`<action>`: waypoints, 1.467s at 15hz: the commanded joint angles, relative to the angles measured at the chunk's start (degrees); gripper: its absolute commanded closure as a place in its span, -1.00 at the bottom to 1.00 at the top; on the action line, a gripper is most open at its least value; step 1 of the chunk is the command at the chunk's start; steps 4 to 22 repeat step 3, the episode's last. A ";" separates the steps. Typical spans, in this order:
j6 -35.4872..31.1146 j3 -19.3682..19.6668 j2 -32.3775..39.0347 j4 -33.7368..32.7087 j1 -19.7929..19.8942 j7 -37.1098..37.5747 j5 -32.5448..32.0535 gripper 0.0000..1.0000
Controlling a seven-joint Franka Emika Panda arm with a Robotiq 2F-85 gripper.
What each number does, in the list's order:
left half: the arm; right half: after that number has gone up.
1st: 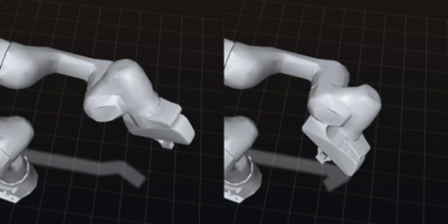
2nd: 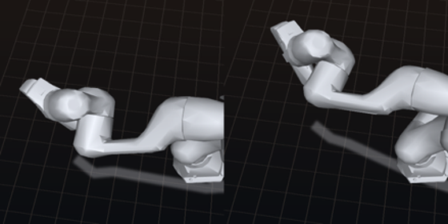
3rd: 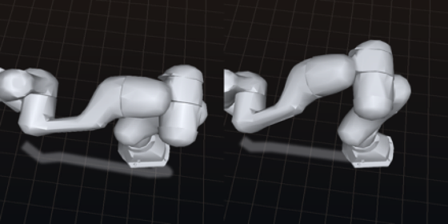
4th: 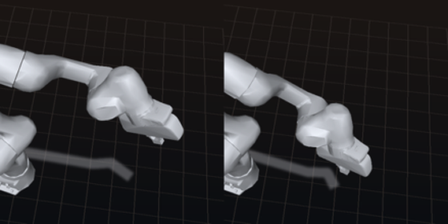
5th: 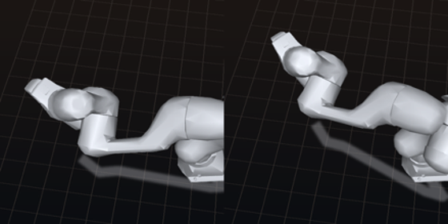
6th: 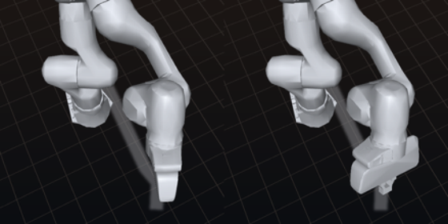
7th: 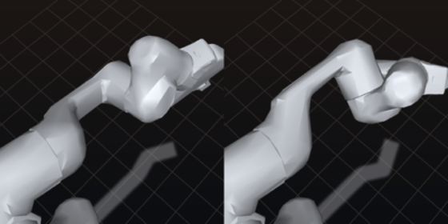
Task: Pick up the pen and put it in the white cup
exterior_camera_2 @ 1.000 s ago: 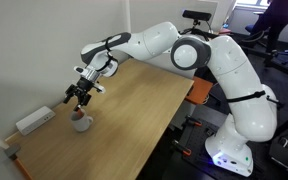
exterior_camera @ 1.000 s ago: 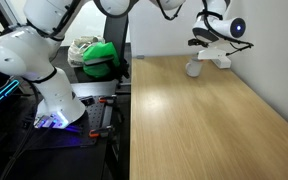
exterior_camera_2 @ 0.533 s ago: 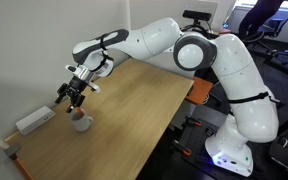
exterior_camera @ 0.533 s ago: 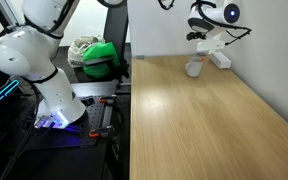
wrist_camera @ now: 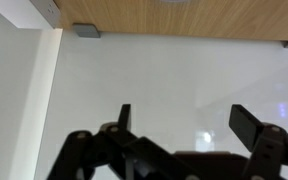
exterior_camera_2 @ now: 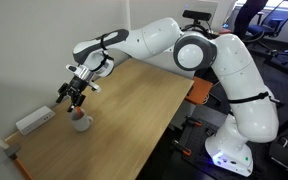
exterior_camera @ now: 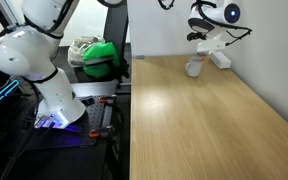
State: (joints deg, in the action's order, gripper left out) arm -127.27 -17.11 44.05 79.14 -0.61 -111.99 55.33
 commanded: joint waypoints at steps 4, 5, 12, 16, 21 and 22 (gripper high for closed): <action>0.30 0.74 -0.05 -0.15 -0.55 -0.04 0.45 -1.00; 0.30 0.74 -0.05 -0.15 -0.55 -0.04 0.45 -1.00; 0.30 0.74 -0.05 -0.15 -0.55 -0.04 0.45 -1.00; 0.30 0.74 -0.05 -0.15 -0.55 -0.04 0.45 -1.00; 0.30 0.74 -0.05 -0.15 -0.55 -0.04 0.45 -1.00; 0.30 0.74 -0.05 -0.15 -0.55 -0.04 0.45 -1.00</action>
